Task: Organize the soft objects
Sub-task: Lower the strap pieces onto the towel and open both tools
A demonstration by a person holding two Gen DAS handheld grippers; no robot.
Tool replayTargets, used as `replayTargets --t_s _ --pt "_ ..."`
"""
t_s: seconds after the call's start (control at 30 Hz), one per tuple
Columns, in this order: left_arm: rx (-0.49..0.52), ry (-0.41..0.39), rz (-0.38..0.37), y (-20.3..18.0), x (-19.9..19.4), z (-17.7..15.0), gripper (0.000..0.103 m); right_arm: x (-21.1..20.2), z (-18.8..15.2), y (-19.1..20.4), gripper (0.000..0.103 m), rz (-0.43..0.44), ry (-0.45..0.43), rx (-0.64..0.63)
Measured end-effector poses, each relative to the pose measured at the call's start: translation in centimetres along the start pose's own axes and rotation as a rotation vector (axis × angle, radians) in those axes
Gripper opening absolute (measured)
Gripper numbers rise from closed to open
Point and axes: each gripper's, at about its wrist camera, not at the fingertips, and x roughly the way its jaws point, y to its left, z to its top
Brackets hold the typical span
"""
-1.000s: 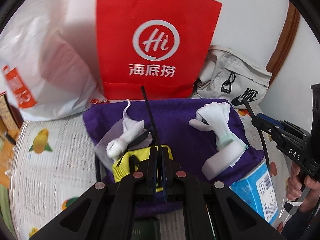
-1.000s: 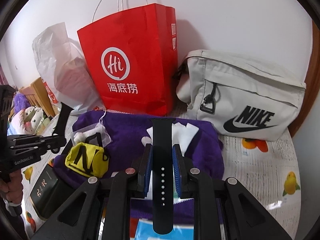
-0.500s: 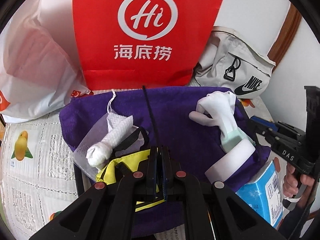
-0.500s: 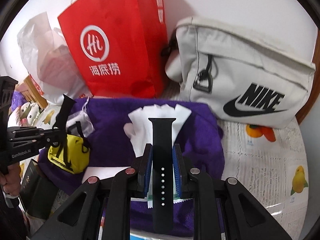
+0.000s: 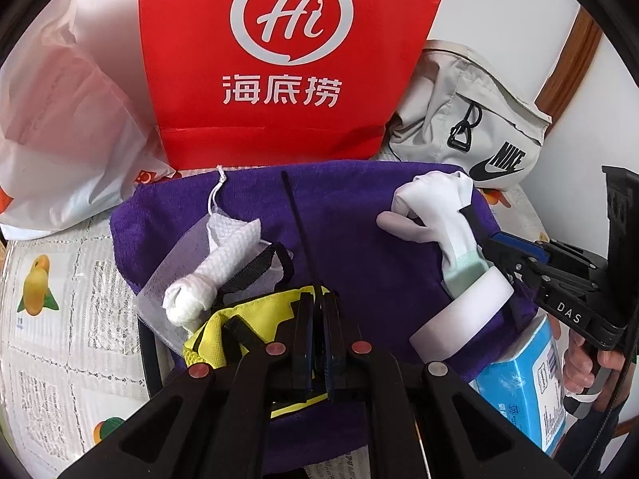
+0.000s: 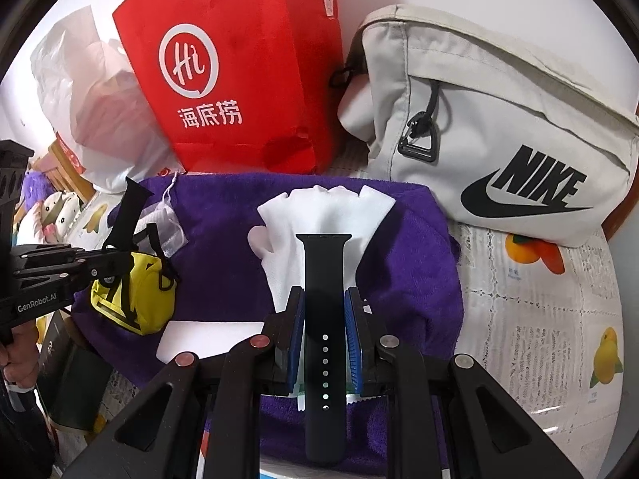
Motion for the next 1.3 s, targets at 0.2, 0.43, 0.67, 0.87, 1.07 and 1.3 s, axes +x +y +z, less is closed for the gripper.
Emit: replayTargets --t_s 0.2,0.43,0.67,0.87,1.07,1.3 --pt "0.004 -0.003 0.001 -0.1 -0.3 0.0 0.005 -0.2 0.1 0.0 0.02 0.002 0.005 0.0" --pt "-0.002 0.018 0.016 0.2 0.4 0.0 0.005 0.5 0.1 -0.2 0.02 0.011 0.015 0.016" --pt "-0.015 0.025 0.027 0.8 0.3 0.2 0.005 1.0 0.1 -0.2 0.02 0.017 0.025 0.032" --pt "-0.026 0.015 0.041 1.0 -0.2 0.2 0.025 0.1 0.2 -0.7 0.026 0.015 -0.009 0.041" --pt "-0.029 0.012 0.059 1.0 -0.9 0.4 0.027 -1.5 0.5 -1.2 0.04 -0.003 -0.045 0.053" --pt "-0.007 -0.044 0.069 0.0 -3.9 0.5 0.041 -5.3 0.9 -0.4 0.054 -0.013 -0.122 0.04"
